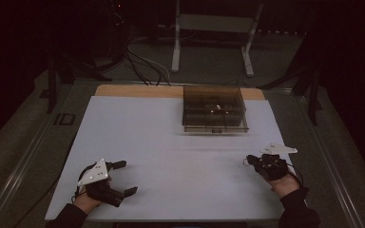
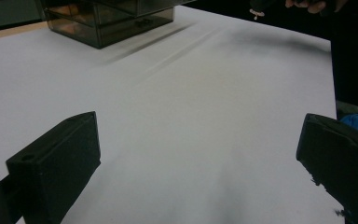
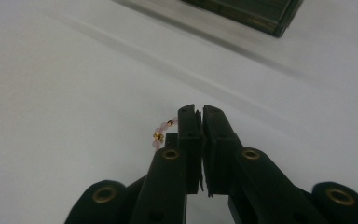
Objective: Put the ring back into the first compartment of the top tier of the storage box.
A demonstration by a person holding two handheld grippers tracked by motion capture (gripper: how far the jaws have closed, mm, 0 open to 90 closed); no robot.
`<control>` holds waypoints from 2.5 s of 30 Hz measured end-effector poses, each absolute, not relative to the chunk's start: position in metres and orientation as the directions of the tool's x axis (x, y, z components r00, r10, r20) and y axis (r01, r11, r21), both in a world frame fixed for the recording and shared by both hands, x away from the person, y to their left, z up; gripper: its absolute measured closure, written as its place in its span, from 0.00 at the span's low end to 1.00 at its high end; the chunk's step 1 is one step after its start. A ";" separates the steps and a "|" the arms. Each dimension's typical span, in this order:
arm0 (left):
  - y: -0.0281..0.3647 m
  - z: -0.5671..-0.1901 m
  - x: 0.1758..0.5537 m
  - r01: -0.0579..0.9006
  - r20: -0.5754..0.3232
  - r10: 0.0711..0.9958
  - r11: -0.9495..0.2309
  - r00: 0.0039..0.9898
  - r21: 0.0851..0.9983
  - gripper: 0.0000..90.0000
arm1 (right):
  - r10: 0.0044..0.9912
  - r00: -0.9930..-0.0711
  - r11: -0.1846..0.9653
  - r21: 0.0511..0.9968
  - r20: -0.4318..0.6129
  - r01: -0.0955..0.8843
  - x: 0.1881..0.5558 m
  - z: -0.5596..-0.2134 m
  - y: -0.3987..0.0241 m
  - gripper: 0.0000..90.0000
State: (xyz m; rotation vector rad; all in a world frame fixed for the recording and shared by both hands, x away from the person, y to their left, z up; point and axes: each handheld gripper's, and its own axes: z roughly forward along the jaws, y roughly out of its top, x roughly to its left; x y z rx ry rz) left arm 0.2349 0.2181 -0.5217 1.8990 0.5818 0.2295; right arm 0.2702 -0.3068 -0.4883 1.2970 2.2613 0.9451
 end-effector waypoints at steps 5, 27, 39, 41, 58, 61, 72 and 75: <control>0.218 -0.522 0.235 0.287 -0.111 0.495 -0.296 0.862 0.911 0.01 | 0.855 -0.518 0.355 0.713 0.015 0.605 0.275 -0.484 -0.302 0.96; 0.218 -0.522 0.235 0.288 -0.113 0.494 -0.294 0.862 0.911 0.01 | 0.841 -0.541 0.366 0.728 0.008 0.580 0.294 -0.468 -0.287 0.96; 0.218 -0.522 0.235 0.288 -0.113 0.493 -0.295 0.863 0.911 0.01 | 0.827 -0.562 0.385 0.734 -0.006 0.559 0.307 -0.458 -0.276 0.96; 0.218 -0.522 0.235 0.288 -0.113 0.493 -0.295 0.863 0.911 0.01 | 0.824 -0.566 0.389 0.737 -0.010 0.553 0.310 -0.456 -0.275 0.96; 0.219 -0.521 0.235 0.287 -0.113 0.494 -0.293 0.862 0.912 0.01 | 0.814 -0.581 0.394 0.749 -0.015 0.533 0.329 -0.443 -0.258 0.96; 0.219 -0.521 0.235 0.287 -0.113 0.495 -0.293 0.862 0.912 0.01 | 0.812 -0.584 0.397 0.751 -0.018 0.528 0.333 -0.440 -0.255 0.96; 0.219 -0.521 0.234 0.288 -0.116 0.493 -0.290 0.862 0.913 0.01 | 0.798 -0.602 0.410 0.757 -0.027 0.509 0.346 -0.430 -0.241 0.96; 0.219 -0.521 0.234 0.287 -0.115 0.493 -0.290 0.862 0.913 0.01 | 0.797 -0.604 0.412 0.757 -0.029 0.507 0.348 -0.429 -0.239 0.96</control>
